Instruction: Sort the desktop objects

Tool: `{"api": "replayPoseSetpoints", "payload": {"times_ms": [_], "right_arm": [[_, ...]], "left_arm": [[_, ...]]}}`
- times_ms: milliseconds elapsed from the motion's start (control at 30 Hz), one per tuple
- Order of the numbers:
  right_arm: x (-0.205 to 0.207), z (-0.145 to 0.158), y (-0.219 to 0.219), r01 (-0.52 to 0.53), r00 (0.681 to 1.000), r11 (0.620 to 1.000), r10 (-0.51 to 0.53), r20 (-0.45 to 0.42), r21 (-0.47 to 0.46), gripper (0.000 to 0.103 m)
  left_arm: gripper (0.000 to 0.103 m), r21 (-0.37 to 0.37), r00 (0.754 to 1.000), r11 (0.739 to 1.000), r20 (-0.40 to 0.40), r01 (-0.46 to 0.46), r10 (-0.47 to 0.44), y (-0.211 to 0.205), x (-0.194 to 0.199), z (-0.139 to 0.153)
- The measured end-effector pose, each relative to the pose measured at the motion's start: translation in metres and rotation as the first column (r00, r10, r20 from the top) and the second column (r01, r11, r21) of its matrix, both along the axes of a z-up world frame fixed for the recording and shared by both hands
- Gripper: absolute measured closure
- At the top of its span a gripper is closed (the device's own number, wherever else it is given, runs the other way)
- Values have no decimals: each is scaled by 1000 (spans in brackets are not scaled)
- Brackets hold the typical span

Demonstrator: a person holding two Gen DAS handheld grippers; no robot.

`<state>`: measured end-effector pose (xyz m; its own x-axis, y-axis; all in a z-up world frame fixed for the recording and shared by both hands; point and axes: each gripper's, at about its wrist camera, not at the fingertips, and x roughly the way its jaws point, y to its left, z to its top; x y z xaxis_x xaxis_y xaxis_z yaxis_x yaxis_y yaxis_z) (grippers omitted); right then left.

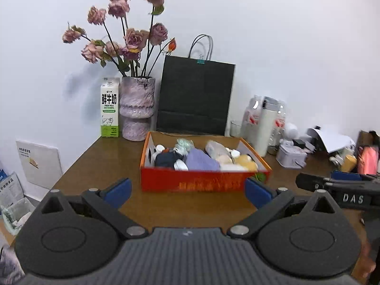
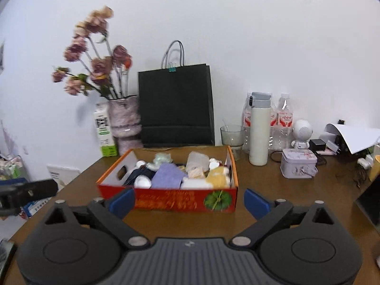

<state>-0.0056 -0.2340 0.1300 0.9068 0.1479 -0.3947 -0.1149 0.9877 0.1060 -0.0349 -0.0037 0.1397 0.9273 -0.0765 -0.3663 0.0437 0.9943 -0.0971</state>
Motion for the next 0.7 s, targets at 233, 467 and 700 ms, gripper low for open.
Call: {"api": "replayPoseSetpoints", "payload": {"times_ms": [233,467,700], "right_arm": [[-91,-31,10,-23,998,1000,22,-57,-1,3],[-140,-57,23,-71,991,996,64,-114,-52,0],[-129,-84,27,-54,984,996,40,-175,-78,0]], "left_arm": [[0,107,999,994,38,5,-9,-16,-88,-32],[0,219,1000,976,10,18,-20,-34,-131,-57],[0,180,984,984,-176,10,22,-26,-103,-82]]}}
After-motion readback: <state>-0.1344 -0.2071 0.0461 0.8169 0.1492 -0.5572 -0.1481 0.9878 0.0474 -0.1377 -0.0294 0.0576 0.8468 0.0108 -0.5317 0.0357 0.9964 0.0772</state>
